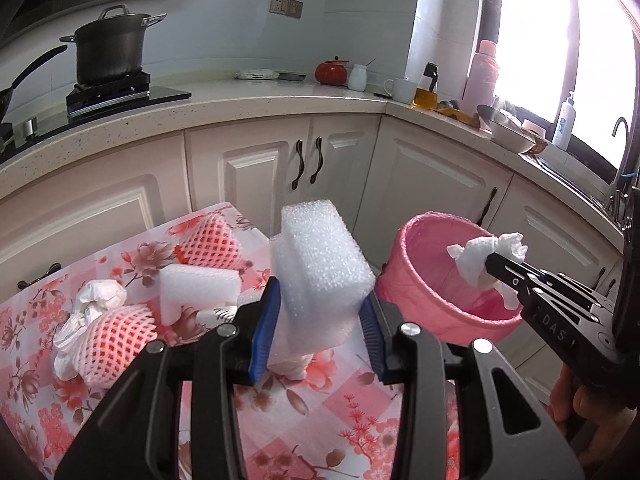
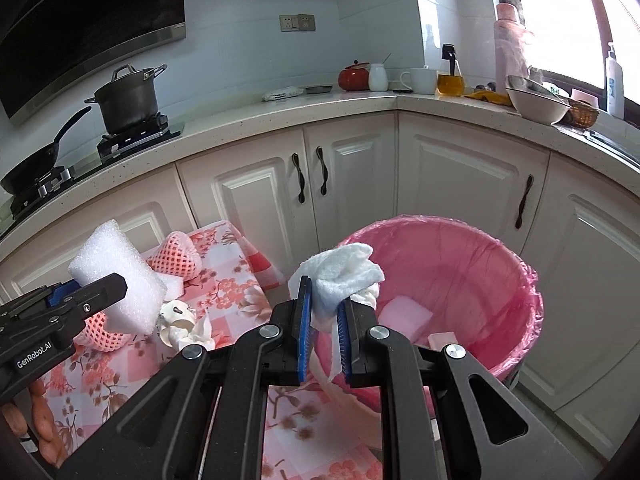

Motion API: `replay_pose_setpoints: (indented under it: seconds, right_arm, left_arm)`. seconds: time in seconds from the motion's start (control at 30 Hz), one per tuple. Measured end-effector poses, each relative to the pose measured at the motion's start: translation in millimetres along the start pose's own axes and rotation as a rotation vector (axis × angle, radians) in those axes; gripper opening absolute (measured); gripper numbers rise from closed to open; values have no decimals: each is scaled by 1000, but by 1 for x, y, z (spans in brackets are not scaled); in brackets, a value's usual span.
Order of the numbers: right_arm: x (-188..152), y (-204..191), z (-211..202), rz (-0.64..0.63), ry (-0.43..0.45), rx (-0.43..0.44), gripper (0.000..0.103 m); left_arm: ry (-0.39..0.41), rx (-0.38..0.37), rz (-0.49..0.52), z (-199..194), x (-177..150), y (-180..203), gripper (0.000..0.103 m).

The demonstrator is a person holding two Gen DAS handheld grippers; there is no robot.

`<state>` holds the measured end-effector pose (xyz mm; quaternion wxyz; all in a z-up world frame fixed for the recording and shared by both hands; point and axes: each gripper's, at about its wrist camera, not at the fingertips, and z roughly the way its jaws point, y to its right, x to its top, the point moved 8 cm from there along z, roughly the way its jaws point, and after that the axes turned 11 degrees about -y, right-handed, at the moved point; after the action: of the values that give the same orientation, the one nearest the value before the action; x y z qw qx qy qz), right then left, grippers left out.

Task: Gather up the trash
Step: 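Carry foam block and tissue over the pink bin and release both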

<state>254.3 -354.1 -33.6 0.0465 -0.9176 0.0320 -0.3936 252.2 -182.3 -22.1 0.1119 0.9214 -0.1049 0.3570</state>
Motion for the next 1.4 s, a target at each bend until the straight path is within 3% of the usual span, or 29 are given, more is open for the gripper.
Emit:
replay_pose_setpoints:
  seconds: [0.67,1.4]
  right_arm:
    - [7,79,2,69,14,-84,14]
    - [12,142,12,139,8,-148,14]
  left_arm:
    - [-20,-123,129,37,36,104,38]
    - [-87,-274,205,83,48,179,39]
